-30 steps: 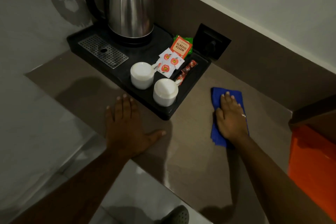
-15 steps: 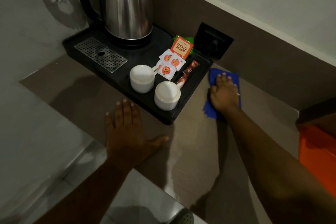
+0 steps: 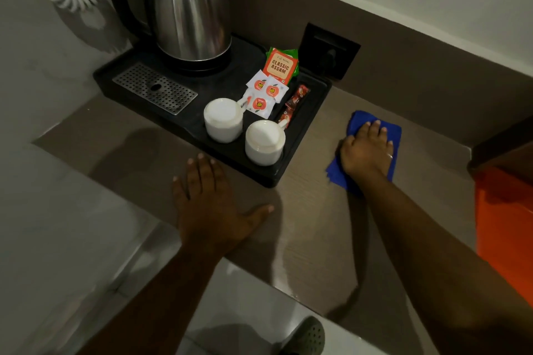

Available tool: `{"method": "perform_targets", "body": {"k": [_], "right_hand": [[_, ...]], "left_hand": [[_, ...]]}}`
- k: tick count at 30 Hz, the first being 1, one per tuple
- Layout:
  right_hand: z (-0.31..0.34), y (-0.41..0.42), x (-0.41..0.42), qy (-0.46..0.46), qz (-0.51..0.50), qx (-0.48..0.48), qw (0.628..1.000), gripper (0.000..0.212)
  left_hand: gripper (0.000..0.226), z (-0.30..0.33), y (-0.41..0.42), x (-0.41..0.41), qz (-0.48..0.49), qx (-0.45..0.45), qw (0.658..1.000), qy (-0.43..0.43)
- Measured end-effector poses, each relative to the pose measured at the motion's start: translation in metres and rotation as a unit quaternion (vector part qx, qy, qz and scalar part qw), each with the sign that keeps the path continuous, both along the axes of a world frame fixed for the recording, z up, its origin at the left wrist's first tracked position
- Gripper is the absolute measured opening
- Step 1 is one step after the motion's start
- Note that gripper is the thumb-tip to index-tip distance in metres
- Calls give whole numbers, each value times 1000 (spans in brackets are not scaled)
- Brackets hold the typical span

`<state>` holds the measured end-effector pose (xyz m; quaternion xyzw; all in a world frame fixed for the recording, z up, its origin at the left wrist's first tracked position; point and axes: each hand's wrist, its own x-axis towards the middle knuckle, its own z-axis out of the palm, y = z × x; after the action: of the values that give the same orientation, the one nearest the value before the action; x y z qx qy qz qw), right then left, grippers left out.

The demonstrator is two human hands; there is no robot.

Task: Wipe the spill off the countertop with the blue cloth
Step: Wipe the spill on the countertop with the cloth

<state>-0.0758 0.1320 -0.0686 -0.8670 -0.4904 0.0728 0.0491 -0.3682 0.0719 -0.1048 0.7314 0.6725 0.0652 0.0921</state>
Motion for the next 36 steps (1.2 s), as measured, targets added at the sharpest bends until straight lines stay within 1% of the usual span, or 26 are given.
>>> {"method": "perform_targets", "body": {"k": [1, 3, 6, 8, 10, 11, 12, 15, 18, 20, 21, 22, 24, 26, 27, 28, 29, 31, 34, 36], "right_hand": [[1, 0, -10, 1, -3, 1, 1000, 62], [-1, -12, -36, 11, 34, 11, 999, 61], [-6, -59, -67, 26, 150, 15, 988, 61], [-5, -93, -60, 26, 230, 4, 973, 63], [-2, -119, -28, 25, 262, -5, 965, 63], [-1, -129, -8, 23, 249, -5, 968, 64], [0, -137, 12, 21, 216, -4, 976, 64], [-3, -135, 37, 8, 90, 7, 996, 60], [-4, -112, 8, -10, -28, -3, 1000, 61], [-1, -99, -26, -5, -70, -17, 997, 62], [4, -102, -37, -6, -76, -9, 997, 62], [7, -105, -53, -1, -62, 4, 998, 62], [4, -113, -90, 21, 23, 28, 999, 62], [-4, -132, -116, 34, 147, 36, 988, 63], [-5, -146, -117, 38, 204, 24, 978, 64], [-6, -162, -107, 40, 239, 14, 970, 64], [-5, -177, -88, 42, 250, 8, 967, 64], [-2, -203, -42, 44, 211, 9, 976, 64], [6, -218, 9, 32, 75, 11, 997, 62], [6, -207, 19, 11, -7, 11, 1000, 59]], "left_hand": [[140, -1, -1, 1, 1, 1, 1000, 1], [141, -1, -1, 1, 2, 3, 1000, 5], [142, 3, -2, 1, -2, -5, 1000, 8], [142, 7, -1, -1, -1, -5, 1000, 8], [141, 10, -1, -1, -6, -10, 1000, 13], [142, 10, -2, -2, -9, -17, 1000, 15], [142, 10, -2, -2, -10, -21, 1000, 13], [144, 8, -1, -2, -5, -22, 1000, -3], [145, 7, 1, -1, -5, -22, 1000, 7], [145, 9, 0, 2, -9, -14, 1000, 8], [144, 12, -5, 11, -20, -9, 1000, 5], [144, 14, -8, 18, -26, -3, 1000, 5], [144, 17, -8, 17, -20, -1, 1000, 19], [143, 15, -3, 6, -4, -9, 999, 38], [142, 14, -1, 0, -1, -10, 999, 43], [141, 13, -1, -4, -3, -9, 999, 46], [140, 15, -3, -4, -10, -8, 999, 48], [141, 18, -6, -4, -19, -8, 999, 50], [143, 20, -5, -4, -13, -4, 999, 47], [143, 20, -4, -3, -10, 0, 999, 46]]}}
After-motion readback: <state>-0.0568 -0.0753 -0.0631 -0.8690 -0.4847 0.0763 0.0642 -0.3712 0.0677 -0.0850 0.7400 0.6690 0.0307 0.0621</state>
